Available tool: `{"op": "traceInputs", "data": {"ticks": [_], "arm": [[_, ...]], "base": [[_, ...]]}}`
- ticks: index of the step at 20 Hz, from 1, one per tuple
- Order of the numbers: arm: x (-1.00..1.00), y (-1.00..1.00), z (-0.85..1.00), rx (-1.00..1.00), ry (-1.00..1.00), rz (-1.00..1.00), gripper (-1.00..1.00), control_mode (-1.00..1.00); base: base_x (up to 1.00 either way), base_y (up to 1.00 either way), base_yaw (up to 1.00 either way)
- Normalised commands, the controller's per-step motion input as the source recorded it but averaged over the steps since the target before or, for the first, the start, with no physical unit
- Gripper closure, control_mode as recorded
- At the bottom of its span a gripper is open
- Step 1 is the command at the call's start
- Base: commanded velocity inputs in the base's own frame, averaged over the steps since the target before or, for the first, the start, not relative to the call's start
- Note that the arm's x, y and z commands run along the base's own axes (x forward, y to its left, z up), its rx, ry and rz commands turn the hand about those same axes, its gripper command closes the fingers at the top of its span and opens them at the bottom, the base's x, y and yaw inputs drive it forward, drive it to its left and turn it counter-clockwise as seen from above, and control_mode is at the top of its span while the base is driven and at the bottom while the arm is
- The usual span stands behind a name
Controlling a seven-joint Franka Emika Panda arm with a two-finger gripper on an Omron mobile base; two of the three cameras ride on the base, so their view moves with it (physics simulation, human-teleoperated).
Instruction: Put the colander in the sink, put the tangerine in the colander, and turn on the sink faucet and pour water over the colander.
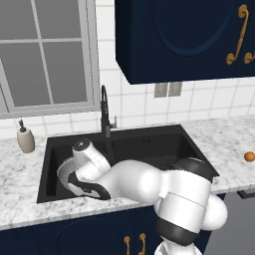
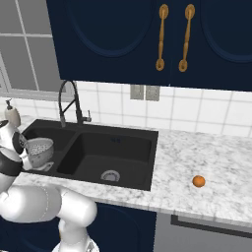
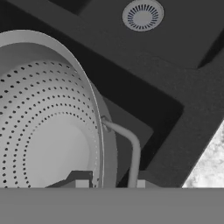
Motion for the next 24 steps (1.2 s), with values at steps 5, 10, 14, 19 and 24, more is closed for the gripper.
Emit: {"op": "traceInputs", "data": {"ticks": [5, 10, 14, 19, 24], "arm": [[0.28, 0.0, -0.36, -0.05, 0.0, 0.0, 1.0, -1.0], [0.48, 0.0, -0.13, -0.04, 0.02, 0.0, 1.0, -1.0], [0.51, 0.0, 0.0, -0.02, 0.11, 0.0, 1.0, -1.0], [0.24, 0.04, -0.25, -0.01, 0.03, 0.02, 1.0, -1.0], [0.12, 0.11, -0.44, -0.01, 0.0, 0.09, 1.0, -1.0]], "base": [[0.0, 0.0, 0.0], [0.0, 0.0, 0.0], [0.0, 0.0, 0.0], [0.0, 0.0, 0.0], [0.0, 0.0, 0.0]]}}
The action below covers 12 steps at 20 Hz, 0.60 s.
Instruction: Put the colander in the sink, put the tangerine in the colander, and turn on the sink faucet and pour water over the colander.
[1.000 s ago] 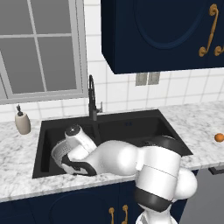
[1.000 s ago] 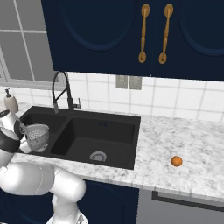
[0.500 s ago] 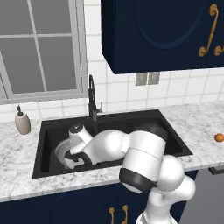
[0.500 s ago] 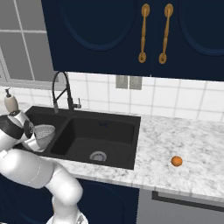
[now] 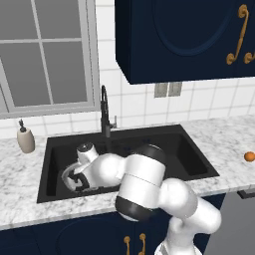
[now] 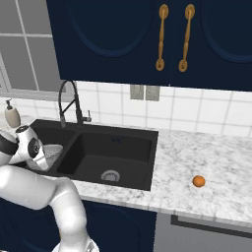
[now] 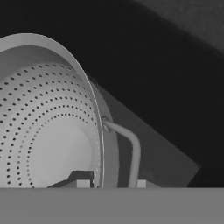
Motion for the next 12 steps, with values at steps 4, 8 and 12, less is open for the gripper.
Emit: {"op": "traceInputs", "data": {"ticks": [4, 8, 12], "arm": [[0.16, 0.1, -0.34, 0.0, -0.04, 0.12, 1.0, -1.0], [0.43, 0.19, -0.26, 0.0, -0.03, 0.12, 1.0, -1.0], [0.17, 0.12, -0.13, 0.0, 0.0, 0.1, 1.0, -1.0]], "base": [[0.0, 0.0, 0.0], [0.0, 0.0, 0.0], [0.0, 0.0, 0.0]]}}
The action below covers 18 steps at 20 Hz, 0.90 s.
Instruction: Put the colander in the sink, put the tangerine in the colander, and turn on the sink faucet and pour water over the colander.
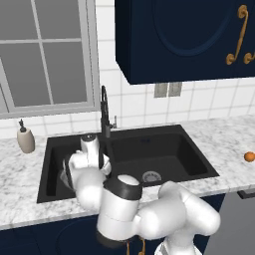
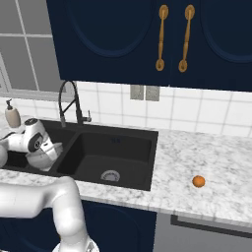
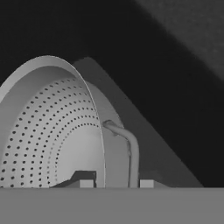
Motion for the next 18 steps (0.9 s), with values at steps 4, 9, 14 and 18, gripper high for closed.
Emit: {"op": "traceInputs", "data": {"ticks": [4, 9, 14, 18], "arm": [[-0.09, 0.02, -0.09, 0.0, -0.09, 0.05, 1.0, -1.0], [-0.09, 0.0, -0.07, 0.0, -0.13, 0.01, 1.0, -1.0], [-0.06, 0.0, -0.39, 0.02, -0.02, 0.01, 1.0, -1.0], [-0.05, 0.0, -0.44, 0.05, 0.0, 0.0, 1.0, -1.0]], "base": [[0.0, 0.0, 0.0], [0.0, 0.0, 0.0], [0.0, 0.0, 0.0], [0.0, 0.0, 0.0]]}}
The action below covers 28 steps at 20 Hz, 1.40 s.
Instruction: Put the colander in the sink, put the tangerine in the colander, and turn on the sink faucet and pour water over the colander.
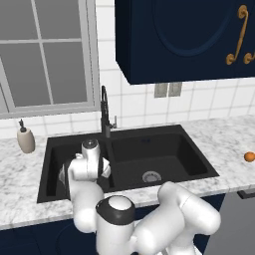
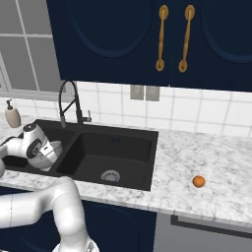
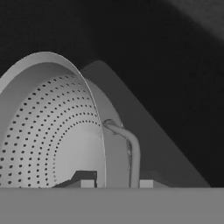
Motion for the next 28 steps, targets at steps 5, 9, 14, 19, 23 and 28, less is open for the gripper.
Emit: {"op": "traceInputs", "data": {"ticks": [5, 9, 14, 19, 23, 28], "arm": [[0.0, 0.0, -0.19, 0.03, -0.01, 0.0, 1.0, -1.0], [0.0, 0.0, 0.0, 0.0, 0.0, 0.0, -1.0, -1.0], [0.0, -0.1, 0.0, 0.0, 0.05, 0.0, -1.0, -1.0], [-0.04, -0.19, 0.0, 0.0, 0.13, -0.01, -1.0, -1.0], [-0.18, -0.15, 0.09, 0.0, 0.16, -0.01, -1.0, -1.0], [-0.14, -0.08, 0.22, 0.0, 0.15, 0.0, -1.0, -1.0]], "base": [[0.0, 0.0, 0.0], [0.0, 0.0, 0.0], [0.0, 0.0, 0.0], [0.0, 0.0, 0.0], [0.0, 0.0, 0.0], [0.0, 0.0, 0.0]]}}
